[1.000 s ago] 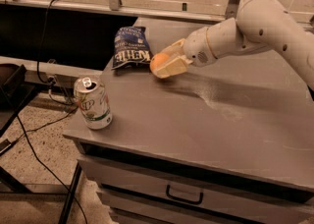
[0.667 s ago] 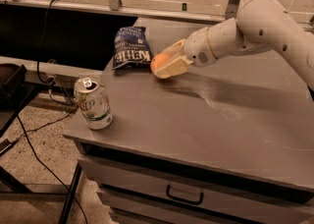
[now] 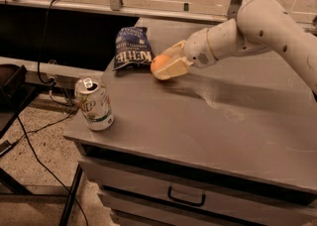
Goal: Move orange near blue chip bag
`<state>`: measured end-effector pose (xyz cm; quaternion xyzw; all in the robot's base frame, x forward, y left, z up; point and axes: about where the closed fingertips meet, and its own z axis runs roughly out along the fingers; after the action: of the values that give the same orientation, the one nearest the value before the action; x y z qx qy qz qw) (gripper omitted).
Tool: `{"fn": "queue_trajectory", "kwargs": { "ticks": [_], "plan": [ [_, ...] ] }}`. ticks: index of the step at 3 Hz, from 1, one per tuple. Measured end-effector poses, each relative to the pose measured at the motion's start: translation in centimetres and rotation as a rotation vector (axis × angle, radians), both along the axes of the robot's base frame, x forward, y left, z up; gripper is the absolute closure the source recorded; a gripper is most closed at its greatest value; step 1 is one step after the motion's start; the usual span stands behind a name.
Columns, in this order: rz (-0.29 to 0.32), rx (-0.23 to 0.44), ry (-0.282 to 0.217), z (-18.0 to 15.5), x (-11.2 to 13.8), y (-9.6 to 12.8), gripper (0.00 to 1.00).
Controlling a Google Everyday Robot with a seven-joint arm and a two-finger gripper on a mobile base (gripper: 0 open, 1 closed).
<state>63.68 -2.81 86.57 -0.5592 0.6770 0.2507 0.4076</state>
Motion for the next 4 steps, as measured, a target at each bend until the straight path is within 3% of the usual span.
{"fn": "queue_trajectory", "kwargs": {
  "ticks": [2,4],
  "plan": [
    [0.008,0.001,0.004,-0.2,-0.06,0.48,0.04],
    [0.011,0.001,0.005,-0.25,-0.09,0.64,0.0]
  ]
}}
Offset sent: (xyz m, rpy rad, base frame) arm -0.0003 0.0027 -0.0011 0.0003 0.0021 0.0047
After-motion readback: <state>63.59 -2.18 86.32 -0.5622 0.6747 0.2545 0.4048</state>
